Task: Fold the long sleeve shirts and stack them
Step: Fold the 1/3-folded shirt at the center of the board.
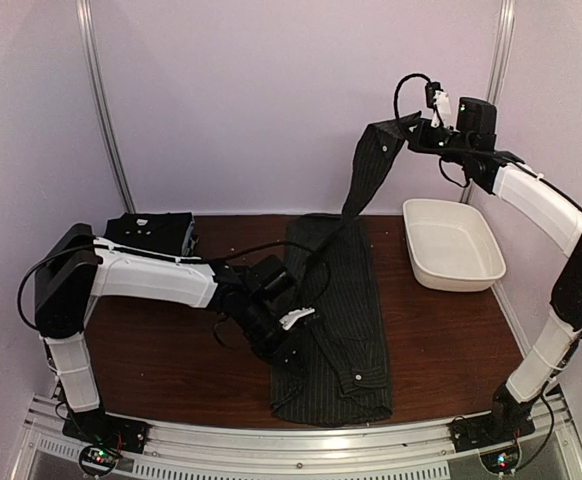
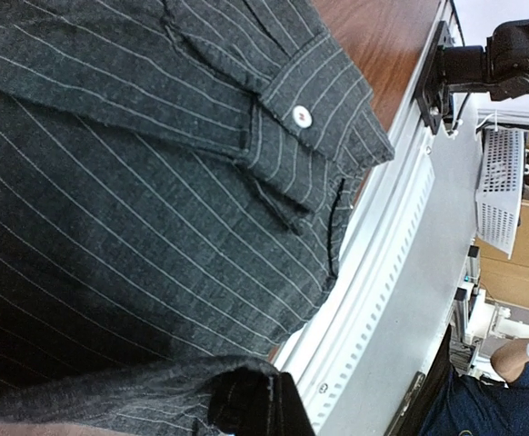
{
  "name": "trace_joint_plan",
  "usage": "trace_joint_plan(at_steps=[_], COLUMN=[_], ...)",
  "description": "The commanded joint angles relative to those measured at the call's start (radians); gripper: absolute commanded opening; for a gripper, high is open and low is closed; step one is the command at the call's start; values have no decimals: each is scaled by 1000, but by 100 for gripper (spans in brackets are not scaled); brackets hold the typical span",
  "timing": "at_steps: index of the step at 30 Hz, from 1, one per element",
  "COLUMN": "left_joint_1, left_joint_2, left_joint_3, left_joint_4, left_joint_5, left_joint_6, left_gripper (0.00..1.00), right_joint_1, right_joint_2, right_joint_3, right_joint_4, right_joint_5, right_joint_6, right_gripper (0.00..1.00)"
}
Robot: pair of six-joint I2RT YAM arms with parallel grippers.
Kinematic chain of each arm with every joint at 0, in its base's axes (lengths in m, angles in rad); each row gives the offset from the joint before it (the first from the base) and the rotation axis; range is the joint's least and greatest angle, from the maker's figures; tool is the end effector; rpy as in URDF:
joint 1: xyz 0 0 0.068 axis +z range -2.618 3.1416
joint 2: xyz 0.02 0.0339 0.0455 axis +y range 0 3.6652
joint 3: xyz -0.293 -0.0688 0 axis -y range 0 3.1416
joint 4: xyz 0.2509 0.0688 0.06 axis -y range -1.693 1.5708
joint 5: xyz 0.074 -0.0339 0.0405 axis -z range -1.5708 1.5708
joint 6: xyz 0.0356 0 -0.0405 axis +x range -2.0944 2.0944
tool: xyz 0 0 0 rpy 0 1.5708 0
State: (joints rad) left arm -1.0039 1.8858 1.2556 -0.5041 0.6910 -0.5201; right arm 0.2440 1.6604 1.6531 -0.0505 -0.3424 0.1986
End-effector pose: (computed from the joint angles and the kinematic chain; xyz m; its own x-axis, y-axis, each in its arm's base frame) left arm 0.1912 -0.3426 0.2008 -0.8173 0.5707 -0.0798 0.4478 0.5418 -0.7113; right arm 0.3900 0.1094 0.4573 -0.1640 0.1507 -0.9749 -0.5309 0.8195 0.2160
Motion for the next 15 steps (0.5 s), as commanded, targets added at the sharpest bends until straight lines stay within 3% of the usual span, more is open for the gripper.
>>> trace_joint_plan(at_steps=[1, 8, 15], left_joint_1=[-13, -28, -33], left_joint_2=[16, 27, 46], left_joint_3=[23, 24, 32], left_joint_4=[-16, -19, -19], left_joint_5=[61, 95, 107], left_joint_6=[43, 51, 58], left_gripper=[0, 0, 0], right_joint_1=[-23, -50, -52], right_joint_2=[-9, 61, 50], right_joint_3=[19, 94, 62], right_joint_4=[36, 32, 47], right_joint_5=[-24, -36, -48], right_joint_6=[25, 55, 75], right_gripper=[0, 0, 0])
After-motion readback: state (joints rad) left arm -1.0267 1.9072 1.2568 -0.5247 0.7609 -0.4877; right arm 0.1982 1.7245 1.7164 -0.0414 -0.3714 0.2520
